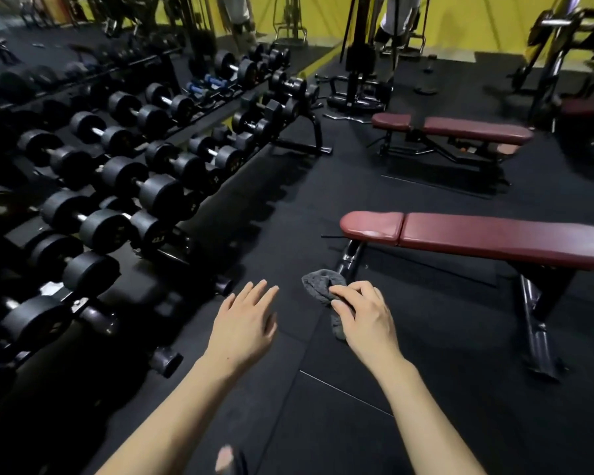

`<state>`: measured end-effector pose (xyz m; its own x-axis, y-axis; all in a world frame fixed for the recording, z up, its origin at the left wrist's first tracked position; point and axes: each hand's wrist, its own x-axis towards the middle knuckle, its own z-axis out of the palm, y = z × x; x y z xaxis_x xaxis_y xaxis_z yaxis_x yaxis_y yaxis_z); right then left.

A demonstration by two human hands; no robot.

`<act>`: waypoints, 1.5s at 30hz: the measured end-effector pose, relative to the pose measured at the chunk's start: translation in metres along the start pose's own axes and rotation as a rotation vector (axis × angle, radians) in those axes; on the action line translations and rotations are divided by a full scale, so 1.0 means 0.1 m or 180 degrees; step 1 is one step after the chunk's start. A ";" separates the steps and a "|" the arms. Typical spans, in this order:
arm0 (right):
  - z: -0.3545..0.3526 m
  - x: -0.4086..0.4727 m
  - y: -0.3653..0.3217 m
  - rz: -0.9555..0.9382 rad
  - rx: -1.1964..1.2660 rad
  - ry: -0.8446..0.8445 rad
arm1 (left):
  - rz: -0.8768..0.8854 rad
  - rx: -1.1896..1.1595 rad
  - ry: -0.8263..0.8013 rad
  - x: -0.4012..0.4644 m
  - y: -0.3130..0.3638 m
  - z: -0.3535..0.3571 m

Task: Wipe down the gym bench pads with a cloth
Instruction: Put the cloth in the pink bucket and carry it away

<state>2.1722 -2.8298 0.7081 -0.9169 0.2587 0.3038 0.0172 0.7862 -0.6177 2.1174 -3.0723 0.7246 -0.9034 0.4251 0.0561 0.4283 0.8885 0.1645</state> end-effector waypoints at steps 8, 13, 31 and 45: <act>0.88 1.30 -0.10 0.0062 -0.0199 0.0165 | 0.0101 -0.0227 0.0164 1.45 -0.84 0.20; 1.34 2.21 -0.28 0.0186 -0.0273 0.0180 | 0.0076 -0.0360 -0.0001 2.39 -1.57 0.12; 1.80 6.09 1.41 0.0923 -0.0049 0.0560 | 0.0618 -0.0318 -0.0298 6.97 -1.50 0.48; 2.33 9.61 2.24 0.0545 -0.0167 0.0609 | 0.0440 -0.0453 -0.0103 10.32 -1.58 0.49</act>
<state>1.2025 -2.5359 0.6930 -0.8069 0.4881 0.3327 0.1909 0.7484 -0.6351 1.1181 -2.7653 0.7087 -0.8342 0.5486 0.0565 0.5389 0.7890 0.2950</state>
